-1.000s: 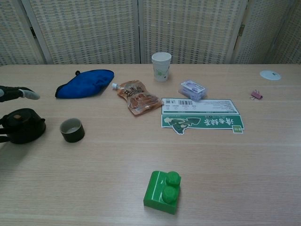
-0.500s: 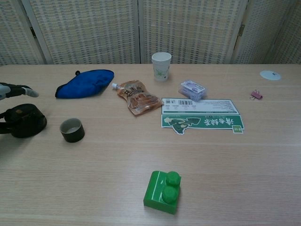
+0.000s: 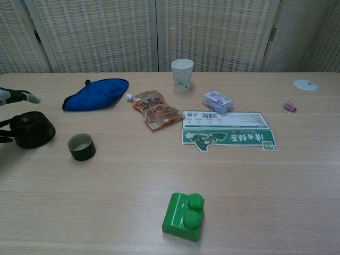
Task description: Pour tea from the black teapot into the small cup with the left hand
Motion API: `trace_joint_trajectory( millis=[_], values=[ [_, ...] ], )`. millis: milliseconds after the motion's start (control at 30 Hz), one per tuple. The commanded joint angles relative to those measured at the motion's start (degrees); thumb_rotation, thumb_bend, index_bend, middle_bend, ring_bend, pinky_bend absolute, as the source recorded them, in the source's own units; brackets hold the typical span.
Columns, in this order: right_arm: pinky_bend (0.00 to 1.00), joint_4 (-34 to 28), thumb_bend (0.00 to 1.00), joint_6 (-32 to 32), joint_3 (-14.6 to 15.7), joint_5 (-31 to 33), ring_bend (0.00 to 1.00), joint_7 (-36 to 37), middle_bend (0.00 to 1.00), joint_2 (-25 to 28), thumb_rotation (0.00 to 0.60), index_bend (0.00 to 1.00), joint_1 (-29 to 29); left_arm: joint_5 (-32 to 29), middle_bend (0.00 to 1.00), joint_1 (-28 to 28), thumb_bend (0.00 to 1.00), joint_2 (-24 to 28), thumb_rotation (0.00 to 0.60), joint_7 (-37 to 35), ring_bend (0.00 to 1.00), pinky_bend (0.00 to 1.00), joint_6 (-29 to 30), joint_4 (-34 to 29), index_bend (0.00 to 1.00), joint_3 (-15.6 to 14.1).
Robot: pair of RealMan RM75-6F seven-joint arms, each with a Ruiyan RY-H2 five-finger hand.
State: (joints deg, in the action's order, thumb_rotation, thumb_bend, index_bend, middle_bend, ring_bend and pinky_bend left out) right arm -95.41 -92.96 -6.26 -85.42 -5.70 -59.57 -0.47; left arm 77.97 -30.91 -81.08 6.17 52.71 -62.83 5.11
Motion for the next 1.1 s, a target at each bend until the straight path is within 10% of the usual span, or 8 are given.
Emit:
trace_joint_trajectory(
  millis=[33,433,1100],
  values=[
    [0.18,0.1,0.19,0.0,0.0,0.0,0.24,0.0,0.32,0.0,0.6,0.26,0.0,0.0,0.07,1.7,0.22,2.8,0.6,-0.8,0.1,0.09,2.7,-4.8,0.1,-0.4],
    [0.18,0.3,0.19,-0.2,0.0,-0.5,0.24,0.4,0.32,-0.2,0.6,0.26,0.1,4.0,0.3,4.4,0.21,6.9,0.6,-0.6,0.25,0.06,9.0,-11.2,0.39,-2.7],
    [0.18,0.2,0.19,-0.9,0.1,-0.4,0.24,0.7,0.32,0.2,0.6,0.26,-0.8,2.0,0.33,3.9,0.21,4.6,0.6,1.1,0.27,0.03,6.1,-8.5,0.38,-3.4]
  ],
)
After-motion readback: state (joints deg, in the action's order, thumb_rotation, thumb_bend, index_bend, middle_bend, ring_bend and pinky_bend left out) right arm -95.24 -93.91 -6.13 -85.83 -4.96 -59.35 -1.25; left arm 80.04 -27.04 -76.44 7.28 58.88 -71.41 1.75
